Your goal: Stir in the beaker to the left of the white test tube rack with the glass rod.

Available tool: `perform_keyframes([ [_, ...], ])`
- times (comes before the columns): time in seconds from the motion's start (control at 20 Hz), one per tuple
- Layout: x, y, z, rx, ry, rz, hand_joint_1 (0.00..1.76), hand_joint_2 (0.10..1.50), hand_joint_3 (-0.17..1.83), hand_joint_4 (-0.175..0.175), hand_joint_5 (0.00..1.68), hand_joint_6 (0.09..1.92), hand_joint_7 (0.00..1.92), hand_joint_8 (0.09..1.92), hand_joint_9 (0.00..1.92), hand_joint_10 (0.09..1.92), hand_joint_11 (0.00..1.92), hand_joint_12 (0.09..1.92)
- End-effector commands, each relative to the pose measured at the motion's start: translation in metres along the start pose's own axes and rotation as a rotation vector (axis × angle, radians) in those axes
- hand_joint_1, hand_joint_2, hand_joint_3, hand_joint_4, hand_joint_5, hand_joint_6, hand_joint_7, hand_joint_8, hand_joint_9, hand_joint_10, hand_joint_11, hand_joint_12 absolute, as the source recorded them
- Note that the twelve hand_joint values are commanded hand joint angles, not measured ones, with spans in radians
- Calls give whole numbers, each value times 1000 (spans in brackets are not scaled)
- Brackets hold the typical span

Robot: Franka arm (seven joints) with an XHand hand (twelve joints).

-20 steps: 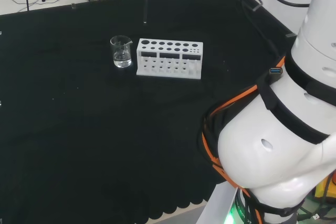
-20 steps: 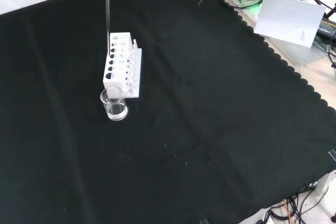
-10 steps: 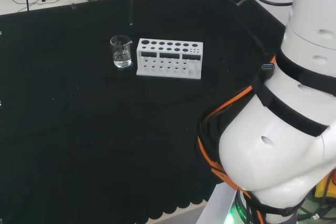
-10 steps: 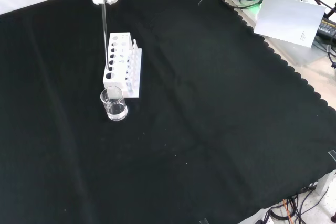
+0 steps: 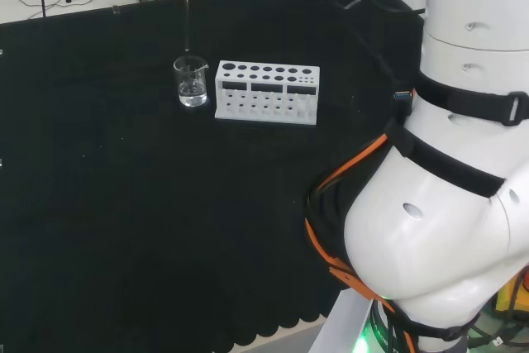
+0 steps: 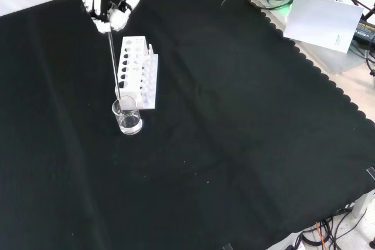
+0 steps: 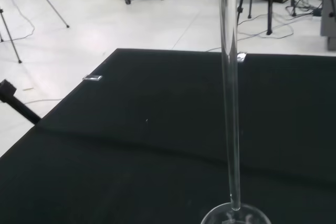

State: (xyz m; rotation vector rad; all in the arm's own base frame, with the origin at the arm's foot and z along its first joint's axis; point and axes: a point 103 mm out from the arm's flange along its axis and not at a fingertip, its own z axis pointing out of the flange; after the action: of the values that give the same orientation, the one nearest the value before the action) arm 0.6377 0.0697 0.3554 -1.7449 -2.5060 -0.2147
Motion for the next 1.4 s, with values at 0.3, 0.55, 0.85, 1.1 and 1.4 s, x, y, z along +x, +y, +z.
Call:
perform_keyframes([
  [0.3,-5,6,27,46,24,-10,1310,1099,-175,-175,1326,111,1215,949,1723,672,1317,825],
  [0.55,-12,8,43,72,27,-3,1310,1099,-175,-175,1327,108,1215,950,1723,674,1316,825],
  [0.85,-16,13,63,103,33,-4,1310,1099,-175,-175,1328,106,1215,950,1724,675,1316,825],
  [1.1,-15,17,78,127,40,-10,1310,1099,-175,-175,1328,104,1216,947,1724,676,1315,824],
  [1.4,-17,17,86,141,51,-13,1310,1099,-175,-175,1329,102,1217,946,1723,677,1311,822],
])
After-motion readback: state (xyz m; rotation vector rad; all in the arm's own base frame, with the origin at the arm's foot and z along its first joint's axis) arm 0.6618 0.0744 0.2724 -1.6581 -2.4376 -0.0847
